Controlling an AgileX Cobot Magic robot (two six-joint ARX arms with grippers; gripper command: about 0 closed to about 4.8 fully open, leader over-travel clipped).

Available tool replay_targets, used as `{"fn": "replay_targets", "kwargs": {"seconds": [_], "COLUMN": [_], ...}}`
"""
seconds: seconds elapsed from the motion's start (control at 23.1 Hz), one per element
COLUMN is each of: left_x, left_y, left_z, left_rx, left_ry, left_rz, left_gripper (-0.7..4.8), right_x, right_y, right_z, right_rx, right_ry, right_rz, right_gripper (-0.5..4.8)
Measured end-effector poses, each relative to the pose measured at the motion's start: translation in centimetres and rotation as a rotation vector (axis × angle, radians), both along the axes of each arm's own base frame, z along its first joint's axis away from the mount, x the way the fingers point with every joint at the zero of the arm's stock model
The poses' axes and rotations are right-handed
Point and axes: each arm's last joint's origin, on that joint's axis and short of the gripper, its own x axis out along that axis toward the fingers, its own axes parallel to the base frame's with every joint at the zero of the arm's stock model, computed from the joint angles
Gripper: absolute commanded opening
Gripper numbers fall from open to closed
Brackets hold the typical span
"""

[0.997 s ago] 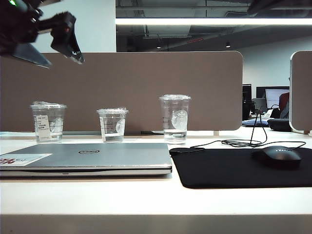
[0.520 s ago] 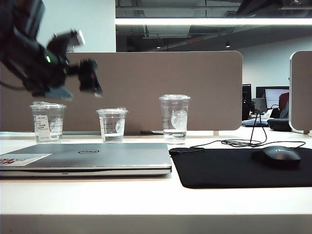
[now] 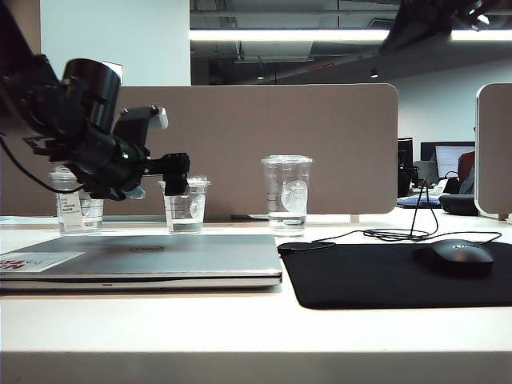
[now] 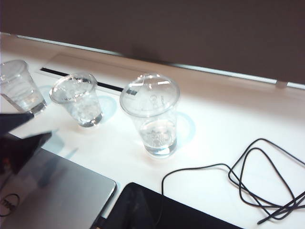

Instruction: Pick up the coffee cup on the middle and place it on the right side of the laptop.

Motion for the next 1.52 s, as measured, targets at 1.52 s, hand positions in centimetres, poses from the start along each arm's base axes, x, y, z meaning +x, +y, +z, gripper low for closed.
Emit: {"fn": "replay_targets", "kwargs": {"seconds": [1.52], "left_x": [9.4], "left_y": [-2.3], "left_z": [-2.8], "left_rx": [0.013], "left_ry": [-0.032], "left_rz": [0.051], "left_gripper": [3.8], "right_x": [2.0], "right_y": [-0.6], "right_z": [-2.9], "right_rx": [-0.041], "right_ry": [0.092], "right_rz": [-0.012], "right_gripper": [-0.05]}}
